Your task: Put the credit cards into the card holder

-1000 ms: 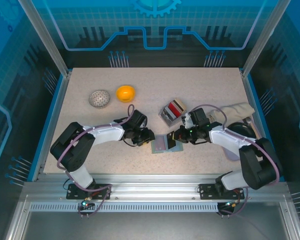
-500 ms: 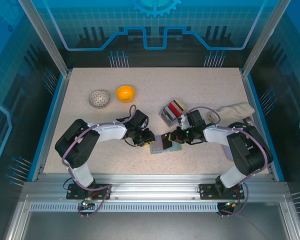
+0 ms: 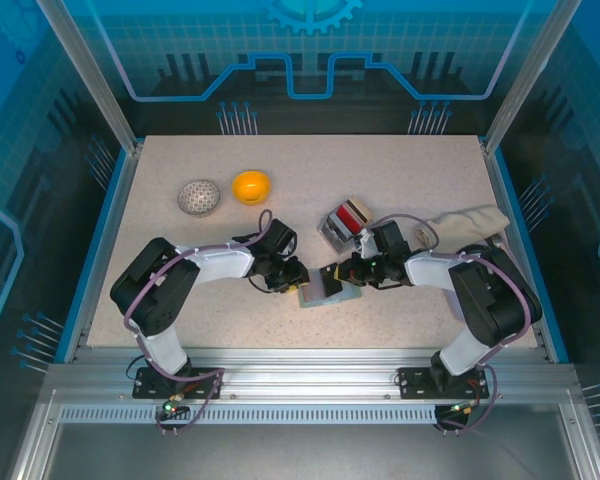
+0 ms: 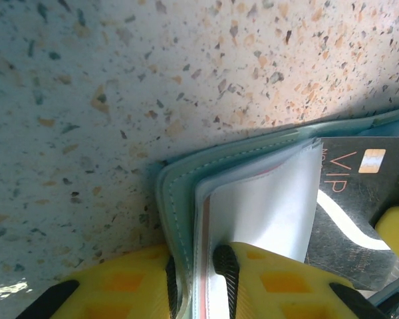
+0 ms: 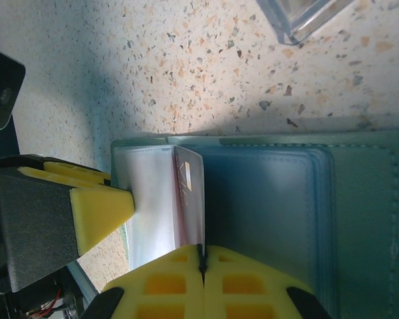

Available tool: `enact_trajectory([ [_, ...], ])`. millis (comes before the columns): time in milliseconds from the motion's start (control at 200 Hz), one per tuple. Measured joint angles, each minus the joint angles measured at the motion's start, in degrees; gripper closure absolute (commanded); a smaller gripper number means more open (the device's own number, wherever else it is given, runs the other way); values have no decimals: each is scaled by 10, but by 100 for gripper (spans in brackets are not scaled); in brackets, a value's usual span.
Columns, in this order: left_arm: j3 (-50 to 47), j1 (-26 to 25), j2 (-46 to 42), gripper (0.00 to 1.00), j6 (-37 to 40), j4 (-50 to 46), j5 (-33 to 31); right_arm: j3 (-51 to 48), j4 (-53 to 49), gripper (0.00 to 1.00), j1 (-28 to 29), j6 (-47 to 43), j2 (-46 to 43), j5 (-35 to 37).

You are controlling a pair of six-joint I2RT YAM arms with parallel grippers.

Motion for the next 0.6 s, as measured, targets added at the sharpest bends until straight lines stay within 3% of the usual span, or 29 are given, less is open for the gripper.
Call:
enact_trajectory([
  [345,0,-1,-2,62,0,8,0,-3,13,100,-3,26,0,-49],
  [595,-1,-1,-3,69,0,7,0,-15,14,99,-6,34,0,-59],
])
